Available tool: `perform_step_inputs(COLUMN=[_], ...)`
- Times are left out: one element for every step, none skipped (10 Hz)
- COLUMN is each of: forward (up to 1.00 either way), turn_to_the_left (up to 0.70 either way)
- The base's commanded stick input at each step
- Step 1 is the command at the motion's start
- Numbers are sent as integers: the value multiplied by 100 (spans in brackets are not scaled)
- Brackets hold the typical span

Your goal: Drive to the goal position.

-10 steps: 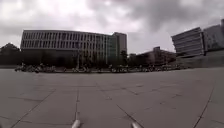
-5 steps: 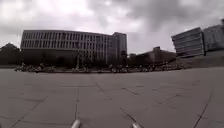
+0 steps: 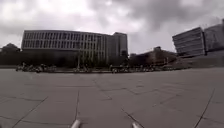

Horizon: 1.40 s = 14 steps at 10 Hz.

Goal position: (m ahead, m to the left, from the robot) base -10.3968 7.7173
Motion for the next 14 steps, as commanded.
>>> perform_step_inputs(forward=[0,0,0,0,0,0,0,0,0,0,0,0,0,0], turn_to_the_left=[100,100,100,100,100,100,100,100,100,100,100,100,100,100])
